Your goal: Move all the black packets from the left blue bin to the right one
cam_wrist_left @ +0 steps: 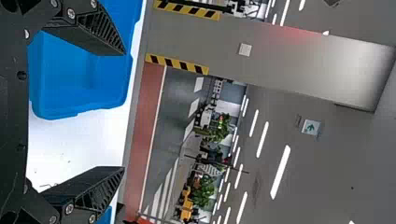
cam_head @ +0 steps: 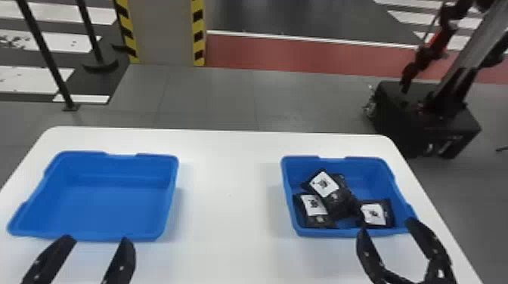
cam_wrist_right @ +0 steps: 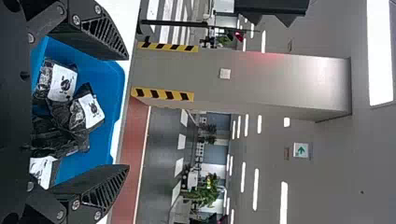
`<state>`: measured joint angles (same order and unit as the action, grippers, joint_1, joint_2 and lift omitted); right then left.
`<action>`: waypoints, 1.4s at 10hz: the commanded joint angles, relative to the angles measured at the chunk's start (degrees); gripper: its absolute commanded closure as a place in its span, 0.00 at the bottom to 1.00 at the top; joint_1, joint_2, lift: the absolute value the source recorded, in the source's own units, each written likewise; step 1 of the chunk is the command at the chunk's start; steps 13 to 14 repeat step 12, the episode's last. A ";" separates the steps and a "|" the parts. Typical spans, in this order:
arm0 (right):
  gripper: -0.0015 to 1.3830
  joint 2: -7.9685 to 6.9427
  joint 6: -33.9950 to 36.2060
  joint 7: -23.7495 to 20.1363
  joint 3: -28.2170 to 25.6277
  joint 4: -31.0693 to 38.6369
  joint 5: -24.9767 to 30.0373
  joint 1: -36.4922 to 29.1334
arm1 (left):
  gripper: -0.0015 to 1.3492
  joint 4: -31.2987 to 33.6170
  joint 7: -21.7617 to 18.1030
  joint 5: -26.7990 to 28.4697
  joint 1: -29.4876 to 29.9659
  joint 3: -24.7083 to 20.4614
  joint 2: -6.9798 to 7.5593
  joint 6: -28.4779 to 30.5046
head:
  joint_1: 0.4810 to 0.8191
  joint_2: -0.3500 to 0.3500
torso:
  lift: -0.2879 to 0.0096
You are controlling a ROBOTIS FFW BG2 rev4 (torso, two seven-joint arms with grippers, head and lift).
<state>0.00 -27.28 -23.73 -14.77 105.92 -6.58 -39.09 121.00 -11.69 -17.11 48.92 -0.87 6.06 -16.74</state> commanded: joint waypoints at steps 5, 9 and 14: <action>0.15 -0.05 0.00 0.00 0.00 -0.10 -0.27 -0.14 | 0.12 0.00 0.00 -0.20 0.02 -0.01 0.00 0.00 | 0.63 0.32 | 0.60; 0.15 -0.05 0.00 0.00 0.00 -0.24 -0.36 -0.14 | 0.12 0.00 0.00 -0.38 0.02 -0.01 -0.09 0.28 | 0.63 0.33 | 0.60; 0.15 -0.05 0.00 0.00 0.00 -0.24 -0.54 -0.14 | 0.12 0.00 0.00 -0.55 0.16 0.08 -0.09 0.42 | 0.63 0.32 | 0.60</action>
